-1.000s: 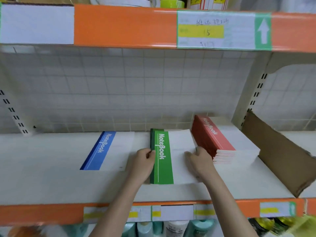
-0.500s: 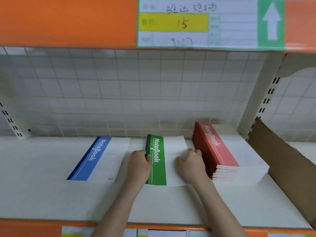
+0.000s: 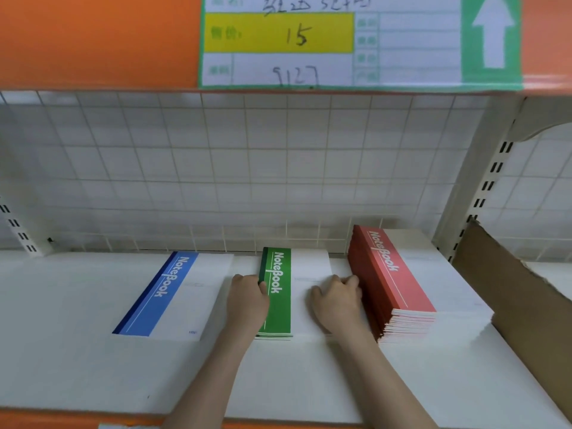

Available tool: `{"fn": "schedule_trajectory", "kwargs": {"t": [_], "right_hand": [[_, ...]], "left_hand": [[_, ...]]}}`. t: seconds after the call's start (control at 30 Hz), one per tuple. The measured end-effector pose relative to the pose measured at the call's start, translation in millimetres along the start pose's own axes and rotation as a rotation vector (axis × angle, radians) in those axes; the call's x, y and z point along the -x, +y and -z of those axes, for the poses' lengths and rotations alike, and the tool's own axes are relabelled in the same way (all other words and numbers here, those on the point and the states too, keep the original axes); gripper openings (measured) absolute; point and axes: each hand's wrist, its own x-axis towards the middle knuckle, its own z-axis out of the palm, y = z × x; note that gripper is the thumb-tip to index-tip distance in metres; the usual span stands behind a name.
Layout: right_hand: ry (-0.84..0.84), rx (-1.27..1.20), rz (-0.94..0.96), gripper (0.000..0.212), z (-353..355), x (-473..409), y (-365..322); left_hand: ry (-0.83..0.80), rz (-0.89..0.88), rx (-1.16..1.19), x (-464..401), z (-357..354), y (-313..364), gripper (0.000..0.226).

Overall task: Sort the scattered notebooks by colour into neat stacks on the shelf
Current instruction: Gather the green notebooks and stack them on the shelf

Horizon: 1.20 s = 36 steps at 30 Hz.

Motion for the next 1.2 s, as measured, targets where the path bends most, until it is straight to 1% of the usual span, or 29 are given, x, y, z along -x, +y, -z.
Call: {"fn": "schedule_trajectory", "kwargs": {"t": [0.1,0.17,0.23,0.3,0.37,0.4,0.43,0.47,0.5,0.53,0.57,0.63,0.67,0.7,0.8,0.93,1.2], "right_hand": [[-0.009,-0.014,-0.001,0.045,-1.8,-3.5,1.5],[-0.017,-0.042,0.005,0.050,-2.0,-4.3,3.4],[-0.048,-0.094,0.005,0.067,-0.1,-2.8,6.1],[-0.108,-0.138,0.029,0.090,3.5,1.5,8.9],[-0.189,-0.132,0.081,0.111,8.1,8.4,11.3],[-0.241,-0.116,0.111,0.119,10.6,12.1,13.1],[-0.295,-0.095,0.141,0.126,13.0,15.6,15.0],[-0.346,-0.070,0.170,0.132,15.5,18.9,17.2],[-0.392,-0.048,0.194,0.137,17.8,21.7,18.8],[-0.427,-0.029,0.210,0.140,19.6,24.0,19.9],[-0.445,-0.012,0.218,0.142,20.5,25.5,20.4],[-0.420,0.026,0.234,0.143,19.8,26.6,19.6],[-0.385,0.034,0.243,0.142,19.3,26.4,19.0],[-0.352,0.025,0.251,0.141,19.1,25.5,18.6],[-0.313,-0.038,0.269,0.140,19.0,23.8,20.7],[-0.282,-0.079,0.286,0.142,17.2,23.5,23.8],[-0.296,-0.086,0.271,0.139,16.5,23.0,22.7]], "left_hand": [[0.006,-0.009,0.055,1.1,-1.1,-2.8,0.030],[0.005,-0.009,0.115,2.9,-1.3,-5.8,0.031],[-0.014,-0.018,0.168,5.1,-0.1,-8.0,0.036],[-0.050,-0.027,0.221,6.1,3.4,-9.3,0.041],[-0.112,-0.045,0.232,6.7,7.9,-10.4,0.040],[-0.157,-0.059,0.252,6.7,10.1,-12.0,0.036],[-0.211,-0.063,0.288,7.2,13.4,-13.8,0.031],[-0.279,-0.054,0.328,8.9,18.3,-15.2,0.030],[-0.355,-0.046,0.351,11.2,23.6,-17.0,0.038],[-0.421,-0.060,0.324,12.3,27.8,-19.8,0.048],[-0.483,-0.091,0.226,12.9,30.7,-23.1,0.057],[-0.574,-0.156,-0.007,17.0,33.8,-25.4,0.078],[-0.583,-0.159,-0.063,19.1,33.2,-25.4,0.085],[-0.576,-0.148,-0.070,20.6,32.2,-24.2,0.086],[-0.499,-0.171,-0.030,23.0,30.7,-22.4,0.079],[-0.458,-0.186,0.015,24.4,32.4,-22.9,0.071],[-0.441,-0.170,0.011,26.3,32.3,-22.7,0.073]]}}
